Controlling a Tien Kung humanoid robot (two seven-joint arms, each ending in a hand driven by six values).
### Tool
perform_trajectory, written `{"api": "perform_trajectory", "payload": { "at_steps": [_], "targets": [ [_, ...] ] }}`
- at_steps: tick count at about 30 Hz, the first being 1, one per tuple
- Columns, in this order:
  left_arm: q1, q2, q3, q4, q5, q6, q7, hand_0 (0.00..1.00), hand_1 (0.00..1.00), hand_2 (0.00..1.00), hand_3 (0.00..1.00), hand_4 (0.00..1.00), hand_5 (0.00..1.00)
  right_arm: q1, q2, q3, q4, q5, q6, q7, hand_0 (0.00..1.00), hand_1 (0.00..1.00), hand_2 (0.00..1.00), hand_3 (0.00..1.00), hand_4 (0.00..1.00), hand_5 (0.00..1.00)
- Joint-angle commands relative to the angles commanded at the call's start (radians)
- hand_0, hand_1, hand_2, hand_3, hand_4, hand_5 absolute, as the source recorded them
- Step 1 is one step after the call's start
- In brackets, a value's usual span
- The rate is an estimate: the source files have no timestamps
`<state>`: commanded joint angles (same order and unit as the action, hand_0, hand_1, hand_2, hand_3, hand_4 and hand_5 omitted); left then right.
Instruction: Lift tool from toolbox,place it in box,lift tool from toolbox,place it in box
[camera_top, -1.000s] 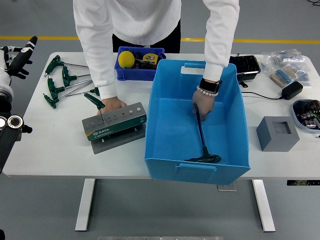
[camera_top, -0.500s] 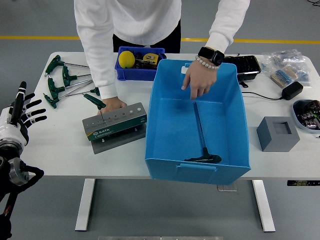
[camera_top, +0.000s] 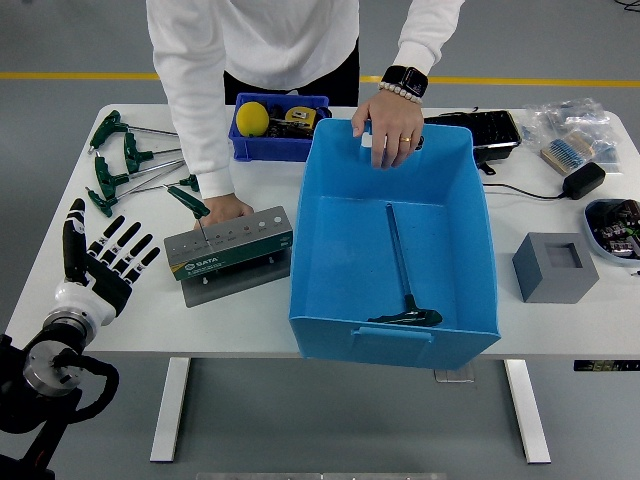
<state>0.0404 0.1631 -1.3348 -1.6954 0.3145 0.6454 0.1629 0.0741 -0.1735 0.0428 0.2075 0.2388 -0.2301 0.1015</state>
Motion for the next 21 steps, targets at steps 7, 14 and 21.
{"api": "perform_trajectory", "payload": {
  "at_steps": [7,14,21],
  "targets": [
    [-0.013,0.003,0.038,0.018,-0.292,0.0,0.032,0.531,0.596,0.718,0.831,0.833,0.924,0.0,0.003,0.005,0.0,-0.013,-0.001,-0.006,0.675,0.651,0.719,0.591,0.859,0.757],
    [-0.044,0.006,0.073,0.03,-0.451,0.0,0.074,0.49,0.576,0.697,0.826,0.833,0.916,0.0,0.004,0.001,0.001,-0.007,0.0,-0.005,0.675,0.651,0.72,0.592,0.857,0.761],
    [-0.086,0.013,0.082,0.07,-0.317,0.0,0.126,0.478,0.567,0.693,0.818,0.815,0.952,-0.001,0.004,-0.003,0.0,-0.003,0.001,-0.004,0.675,0.652,0.72,0.589,0.855,0.762]
  ]
}}
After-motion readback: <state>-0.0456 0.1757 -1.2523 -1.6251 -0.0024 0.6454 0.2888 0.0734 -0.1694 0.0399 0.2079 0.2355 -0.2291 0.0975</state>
